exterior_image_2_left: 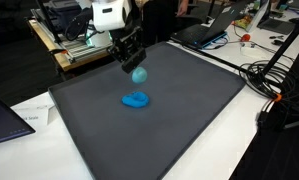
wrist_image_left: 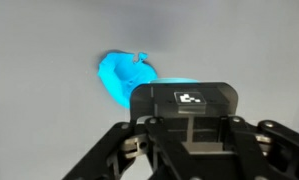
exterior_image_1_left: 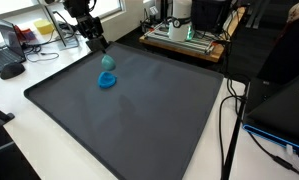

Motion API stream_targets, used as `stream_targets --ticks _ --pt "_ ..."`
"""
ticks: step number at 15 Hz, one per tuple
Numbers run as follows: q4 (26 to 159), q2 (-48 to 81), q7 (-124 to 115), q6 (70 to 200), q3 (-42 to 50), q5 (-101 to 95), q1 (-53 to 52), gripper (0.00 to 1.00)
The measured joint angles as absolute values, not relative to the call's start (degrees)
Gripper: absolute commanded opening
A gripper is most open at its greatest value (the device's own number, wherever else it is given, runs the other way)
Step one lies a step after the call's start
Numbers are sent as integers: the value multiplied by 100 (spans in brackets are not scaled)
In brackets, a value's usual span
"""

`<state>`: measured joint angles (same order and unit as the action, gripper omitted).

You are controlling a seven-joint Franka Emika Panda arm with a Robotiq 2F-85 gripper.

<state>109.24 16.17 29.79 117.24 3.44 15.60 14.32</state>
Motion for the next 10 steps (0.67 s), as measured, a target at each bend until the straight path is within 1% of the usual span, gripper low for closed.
stream_targets --ticks 6,7,10 --pt "12312 627 1517 13017 350 1226 1011 22" --pt "12526 480 1250 13326 350 1142 953 47" --pt "12615 430 1192 13402 356 1122 904 47"
